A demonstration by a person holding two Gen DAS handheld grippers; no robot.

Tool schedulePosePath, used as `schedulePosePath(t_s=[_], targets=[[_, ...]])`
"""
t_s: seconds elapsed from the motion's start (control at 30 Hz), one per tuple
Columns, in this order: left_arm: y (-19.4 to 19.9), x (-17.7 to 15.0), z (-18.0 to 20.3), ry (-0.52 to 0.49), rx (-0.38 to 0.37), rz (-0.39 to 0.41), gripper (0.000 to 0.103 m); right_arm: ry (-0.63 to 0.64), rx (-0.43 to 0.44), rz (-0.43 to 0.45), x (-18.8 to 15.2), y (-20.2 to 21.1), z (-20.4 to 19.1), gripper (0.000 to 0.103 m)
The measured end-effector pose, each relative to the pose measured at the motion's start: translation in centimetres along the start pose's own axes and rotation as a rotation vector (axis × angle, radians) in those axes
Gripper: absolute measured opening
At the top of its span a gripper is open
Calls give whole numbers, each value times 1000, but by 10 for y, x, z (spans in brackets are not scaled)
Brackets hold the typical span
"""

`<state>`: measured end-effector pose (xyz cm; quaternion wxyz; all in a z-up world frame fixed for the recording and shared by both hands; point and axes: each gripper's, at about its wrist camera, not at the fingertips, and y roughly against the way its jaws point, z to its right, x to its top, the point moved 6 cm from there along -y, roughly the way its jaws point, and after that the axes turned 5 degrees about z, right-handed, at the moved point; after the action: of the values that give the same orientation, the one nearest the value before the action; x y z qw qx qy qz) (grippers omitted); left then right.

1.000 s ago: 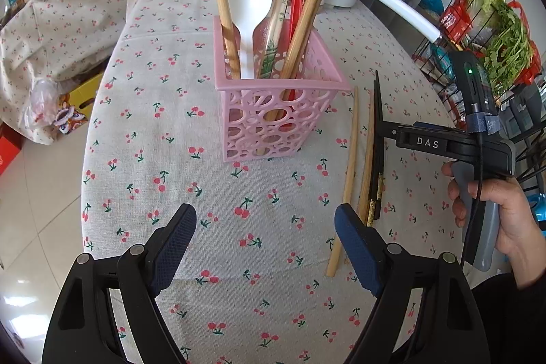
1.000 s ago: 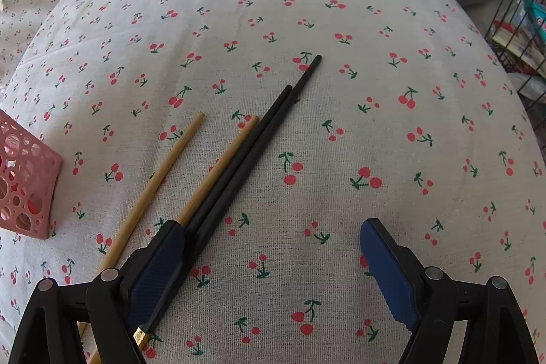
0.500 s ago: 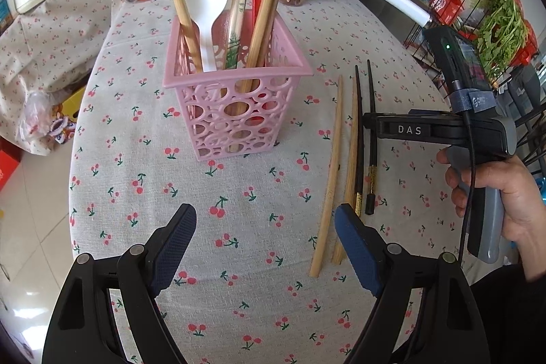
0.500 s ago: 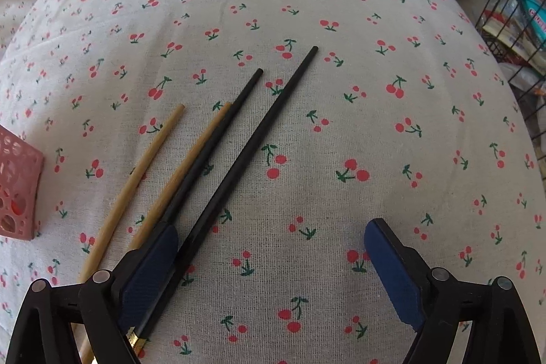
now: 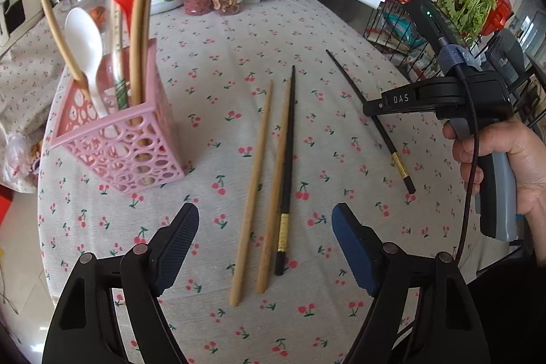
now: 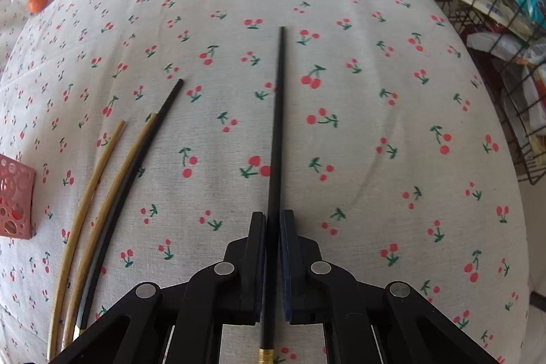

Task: Organize utensils
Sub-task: 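Grasp a wooden chopstick with the left gripper while the right lifts the black chopstick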

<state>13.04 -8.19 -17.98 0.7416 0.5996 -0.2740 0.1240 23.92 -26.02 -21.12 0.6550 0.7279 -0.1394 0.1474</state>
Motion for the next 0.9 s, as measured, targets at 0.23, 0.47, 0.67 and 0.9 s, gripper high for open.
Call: schedulePosePath(t_s=[0.23, 0.47, 0.67, 0.9], targets=[[-41, 41, 31, -16, 47, -16, 25, -78, 87, 45, 2, 27, 23, 4], [-92, 65, 12, -18, 205, -84, 19, -124, 162, 61, 2, 40, 38, 4], [-110, 71, -5, -6, 250, -122, 18, -149, 206, 66, 5, 43, 41, 4], [-112, 69, -3, -25, 237, -179, 7, -119, 216, 75, 8, 47, 27, 4]])
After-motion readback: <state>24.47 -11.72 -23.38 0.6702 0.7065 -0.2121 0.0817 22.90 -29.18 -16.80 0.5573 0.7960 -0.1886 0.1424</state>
